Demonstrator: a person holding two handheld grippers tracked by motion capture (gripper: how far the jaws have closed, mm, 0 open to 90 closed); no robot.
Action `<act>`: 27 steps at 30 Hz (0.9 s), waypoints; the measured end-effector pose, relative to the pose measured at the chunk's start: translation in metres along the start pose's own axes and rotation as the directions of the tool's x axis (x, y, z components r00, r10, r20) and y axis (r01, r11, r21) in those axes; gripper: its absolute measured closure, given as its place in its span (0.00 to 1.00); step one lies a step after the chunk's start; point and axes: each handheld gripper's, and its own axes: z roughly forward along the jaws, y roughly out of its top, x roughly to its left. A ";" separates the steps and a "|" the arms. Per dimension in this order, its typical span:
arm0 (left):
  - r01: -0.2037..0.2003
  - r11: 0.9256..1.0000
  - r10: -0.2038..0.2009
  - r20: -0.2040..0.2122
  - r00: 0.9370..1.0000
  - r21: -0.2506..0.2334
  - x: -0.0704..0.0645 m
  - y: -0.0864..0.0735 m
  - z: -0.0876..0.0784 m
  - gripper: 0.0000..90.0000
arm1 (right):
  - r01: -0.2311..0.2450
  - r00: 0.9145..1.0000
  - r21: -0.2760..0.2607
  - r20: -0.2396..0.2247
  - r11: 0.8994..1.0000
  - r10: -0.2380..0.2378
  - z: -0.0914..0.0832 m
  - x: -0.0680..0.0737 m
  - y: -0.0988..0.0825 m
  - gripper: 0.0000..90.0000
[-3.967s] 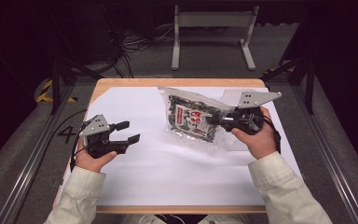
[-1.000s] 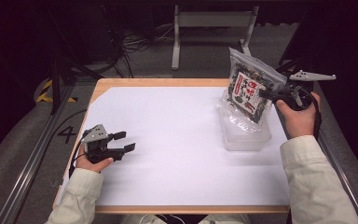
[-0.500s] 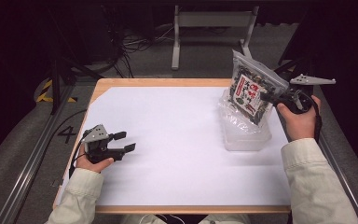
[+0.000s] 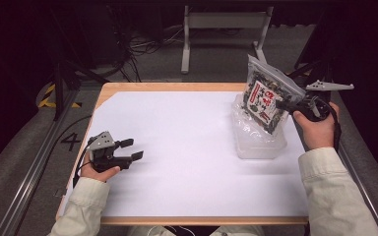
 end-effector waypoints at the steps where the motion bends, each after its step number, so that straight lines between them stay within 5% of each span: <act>1: -0.007 1.000 0.007 -0.004 1.000 -0.003 0.000 0.000 0.000 0.38 | 0.024 1.000 0.045 0.011 0.999 -0.024 0.005 0.002 -0.002 0.86; 8: -0.004 1.000 0.004 -0.004 1.000 -0.002 0.001 0.000 0.000 0.38 | 0.037 0.999 0.084 0.008 0.996 -0.038 0.018 0.006 -0.010 0.86; 16: -0.003 1.000 0.003 -0.001 1.000 -0.001 0.000 0.000 0.001 0.38 | -0.017 1.000 0.042 -0.018 0.999 0.018 0.015 -0.007 -0.025 0.86; 27: -0.007 1.000 0.007 0.000 1.000 -0.003 0.000 0.001 0.003 0.38 | -0.017 0.999 -0.005 -0.032 1.000 0.017 0.012 -0.011 -0.038 0.86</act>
